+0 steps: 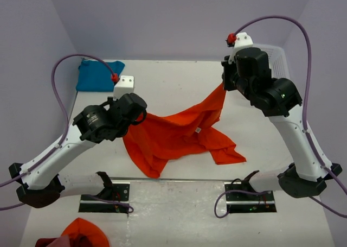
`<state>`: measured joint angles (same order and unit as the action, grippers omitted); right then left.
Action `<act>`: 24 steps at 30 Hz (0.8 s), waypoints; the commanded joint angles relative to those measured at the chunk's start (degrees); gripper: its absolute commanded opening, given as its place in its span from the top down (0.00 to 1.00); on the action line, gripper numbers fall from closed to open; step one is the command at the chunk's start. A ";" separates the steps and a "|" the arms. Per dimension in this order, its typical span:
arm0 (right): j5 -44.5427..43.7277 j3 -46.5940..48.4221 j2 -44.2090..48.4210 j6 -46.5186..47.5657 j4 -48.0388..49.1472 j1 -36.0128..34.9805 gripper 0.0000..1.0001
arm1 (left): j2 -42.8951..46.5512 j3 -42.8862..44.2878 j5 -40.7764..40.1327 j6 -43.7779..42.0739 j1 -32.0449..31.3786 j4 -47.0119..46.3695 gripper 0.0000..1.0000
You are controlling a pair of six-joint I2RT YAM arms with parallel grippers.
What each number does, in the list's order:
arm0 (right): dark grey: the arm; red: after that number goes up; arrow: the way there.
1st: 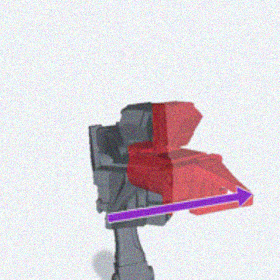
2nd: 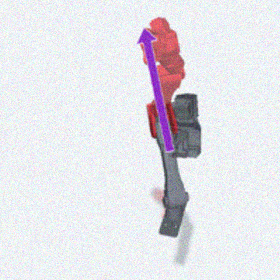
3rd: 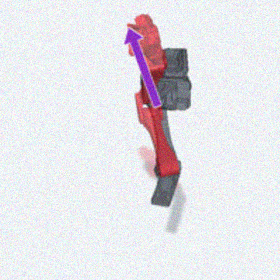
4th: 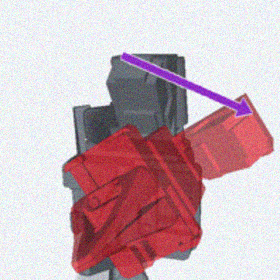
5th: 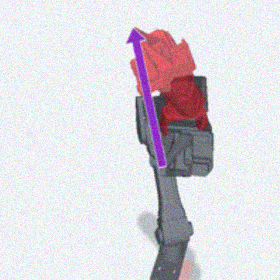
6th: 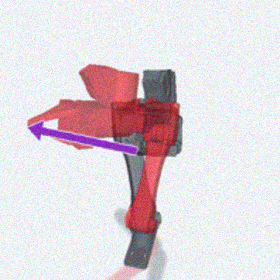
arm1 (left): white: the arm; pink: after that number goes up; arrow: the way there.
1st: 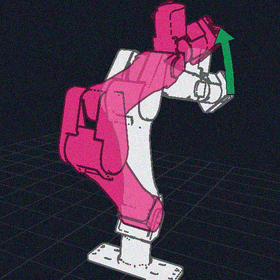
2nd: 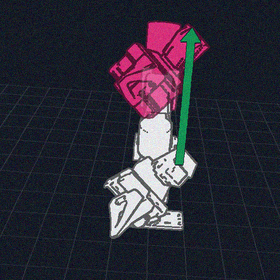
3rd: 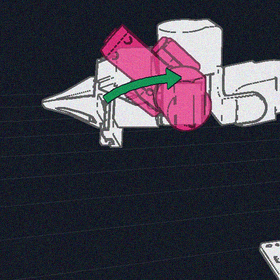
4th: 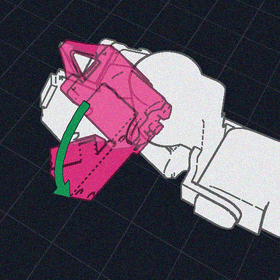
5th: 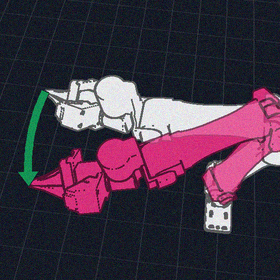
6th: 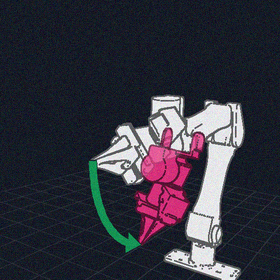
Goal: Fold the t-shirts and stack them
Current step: Flatten out the tshirt
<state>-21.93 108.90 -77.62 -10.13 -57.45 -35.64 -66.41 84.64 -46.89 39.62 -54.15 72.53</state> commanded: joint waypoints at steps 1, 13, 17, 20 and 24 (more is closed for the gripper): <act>-1.97 4.65 2.73 -1.03 -6.60 -1.01 1.00 | 0.14 4.38 -3.12 -3.58 2.11 2.88 1.00; 2.56 -44.66 18.11 -25.35 5.01 -18.66 0.95 | 0.23 -3.52 0.40 -4.02 2.21 -0.64 1.00; 5.68 -54.75 18.04 -31.77 12.44 -23.93 0.64 | -0.73 -2.82 0.84 -4.98 2.47 -1.25 1.00; 0.33 -53.28 16.19 -32.76 9.91 -25.44 0.35 | -1.70 -2.64 1.10 -5.51 2.56 -1.95 1.00; -6.10 -47.65 16.71 -30.74 4.55 -24.40 0.25 | -2.05 -4.30 2.33 -5.95 2.65 -3.62 1.00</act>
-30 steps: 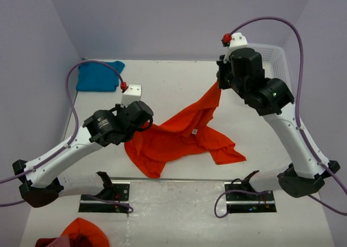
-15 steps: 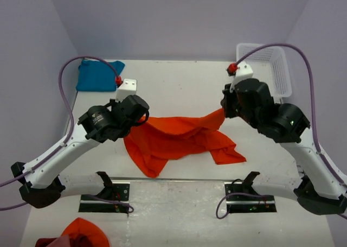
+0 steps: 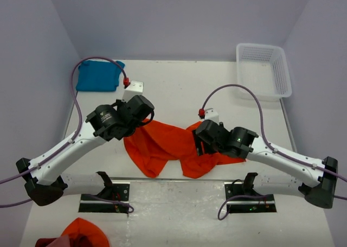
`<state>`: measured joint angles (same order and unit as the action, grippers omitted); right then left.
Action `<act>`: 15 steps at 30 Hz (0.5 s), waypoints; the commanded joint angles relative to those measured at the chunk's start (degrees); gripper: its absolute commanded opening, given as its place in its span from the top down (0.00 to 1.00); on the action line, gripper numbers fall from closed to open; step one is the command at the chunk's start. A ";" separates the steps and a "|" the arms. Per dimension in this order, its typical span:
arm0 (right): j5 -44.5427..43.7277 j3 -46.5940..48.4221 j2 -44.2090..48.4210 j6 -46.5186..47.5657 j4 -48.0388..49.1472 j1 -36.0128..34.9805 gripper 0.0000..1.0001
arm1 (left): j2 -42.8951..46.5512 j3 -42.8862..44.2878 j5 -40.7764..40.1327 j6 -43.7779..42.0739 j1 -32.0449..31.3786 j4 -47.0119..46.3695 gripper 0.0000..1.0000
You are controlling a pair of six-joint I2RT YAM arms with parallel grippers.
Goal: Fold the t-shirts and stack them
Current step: Flatten out the tshirt
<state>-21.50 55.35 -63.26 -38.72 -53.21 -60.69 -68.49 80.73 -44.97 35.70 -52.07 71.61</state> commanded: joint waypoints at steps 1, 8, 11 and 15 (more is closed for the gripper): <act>-6.63 5.91 3.05 -1.98 0.30 1.18 0.25 | 0.11 -0.66 0.32 -2.04 0.57 -2.71 1.00; -4.70 -5.58 3.23 -11.08 5.12 3.21 0.44 | 1.60 -3.29 1.20 -2.48 0.92 -4.55 1.00; -3.47 -15.41 4.37 -16.46 9.87 3.21 0.63 | 1.43 -5.49 1.81 -3.44 1.71 -6.04 1.00; 1.19 -18.87 3.33 -17.44 15.24 3.12 0.63 | 0.82 -8.65 4.89 -5.55 2.24 -11.30 1.00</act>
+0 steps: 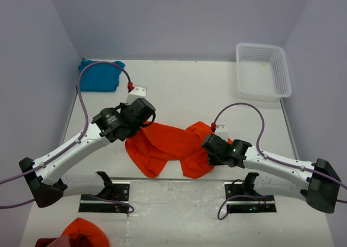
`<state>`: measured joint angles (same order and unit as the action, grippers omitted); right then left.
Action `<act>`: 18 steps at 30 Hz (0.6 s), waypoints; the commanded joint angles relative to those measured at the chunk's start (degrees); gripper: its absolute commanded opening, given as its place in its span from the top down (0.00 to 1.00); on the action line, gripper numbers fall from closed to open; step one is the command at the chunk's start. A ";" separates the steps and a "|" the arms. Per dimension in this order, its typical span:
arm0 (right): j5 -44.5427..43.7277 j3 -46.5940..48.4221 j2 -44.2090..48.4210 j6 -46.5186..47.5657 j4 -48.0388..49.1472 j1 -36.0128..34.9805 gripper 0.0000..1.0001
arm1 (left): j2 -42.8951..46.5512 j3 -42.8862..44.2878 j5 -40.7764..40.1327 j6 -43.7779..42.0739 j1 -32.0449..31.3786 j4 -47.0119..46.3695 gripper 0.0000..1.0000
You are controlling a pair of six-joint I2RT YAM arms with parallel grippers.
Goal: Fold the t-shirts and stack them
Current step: Flatten out the tshirt
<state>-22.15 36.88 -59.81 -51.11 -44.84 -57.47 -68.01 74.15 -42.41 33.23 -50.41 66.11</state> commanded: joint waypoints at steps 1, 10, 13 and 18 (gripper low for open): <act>2.63 -0.76 -0.48 -5.14 7.13 -0.27 0.57 | 0.07 -2.95 3.12 -3.35 0.58 -6.86 1.00; 4.22 -3.31 0.65 -7.24 8.19 -0.45 0.57 | -4.59 -12.36 8.57 -3.70 0.93 -16.53 1.00; 5.28 -4.63 1.80 -8.47 9.24 -1.67 0.58 | -4.59 -13.07 8.84 -4.23 1.37 -17.59 1.00; 4.49 -5.24 1.54 -10.85 7.49 -3.34 0.59 | -4.77 -13.86 9.54 -5.90 3.12 -18.56 1.00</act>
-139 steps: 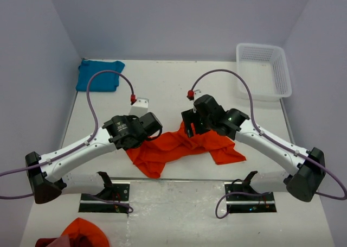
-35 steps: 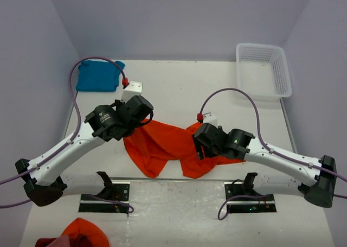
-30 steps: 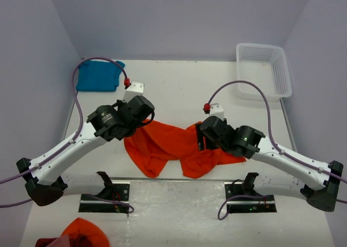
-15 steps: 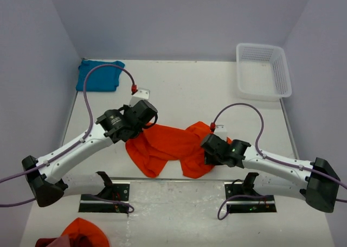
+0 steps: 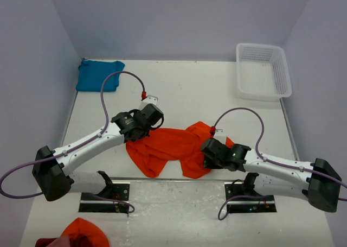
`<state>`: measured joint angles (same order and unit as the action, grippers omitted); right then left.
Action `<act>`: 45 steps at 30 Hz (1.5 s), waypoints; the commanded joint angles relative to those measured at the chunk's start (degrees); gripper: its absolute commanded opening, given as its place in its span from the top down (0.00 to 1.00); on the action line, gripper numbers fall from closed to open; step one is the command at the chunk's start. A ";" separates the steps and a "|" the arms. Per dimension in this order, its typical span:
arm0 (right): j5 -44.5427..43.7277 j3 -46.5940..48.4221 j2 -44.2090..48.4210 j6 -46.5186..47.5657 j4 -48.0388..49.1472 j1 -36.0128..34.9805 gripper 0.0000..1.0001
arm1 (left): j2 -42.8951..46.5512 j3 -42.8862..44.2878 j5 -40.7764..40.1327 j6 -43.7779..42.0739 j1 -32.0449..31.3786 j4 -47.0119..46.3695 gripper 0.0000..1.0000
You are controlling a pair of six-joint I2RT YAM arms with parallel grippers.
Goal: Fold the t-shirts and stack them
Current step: Flatten out the tshirt
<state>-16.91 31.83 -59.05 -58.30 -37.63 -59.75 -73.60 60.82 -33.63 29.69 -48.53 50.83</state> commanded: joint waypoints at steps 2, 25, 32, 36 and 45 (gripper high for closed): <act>-1.11 -0.46 1.04 -5.15 -0.43 -1.60 0.59 | 0.92 -0.79 0.93 -2.53 1.60 -3.45 1.00; -2.33 22.91 -15.57 9.42 1.86 -14.09 1.00 | 3.20 -1.05 1.81 -3.15 3.09 -2.75 1.00; -1.20 26.70 -20.40 15.50 0.54 -8.46 0.40 | 3.99 -1.75 1.81 -2.71 3.09 -1.70 1.00; -0.67 24.95 -19.89 14.28 0.10 -8.37 0.35 | 4.78 -2.19 1.64 -2.80 3.27 -1.61 1.00; 7.85 18.00 -16.71 11.37 5.37 -12.75 0.51 | 4.35 -2.72 2.60 -3.50 3.88 -2.84 1.00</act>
<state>-12.49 50.04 -76.01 -45.65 -35.18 -70.06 -70.15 58.26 -31.64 27.75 -45.25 48.93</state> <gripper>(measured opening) 0.496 0.008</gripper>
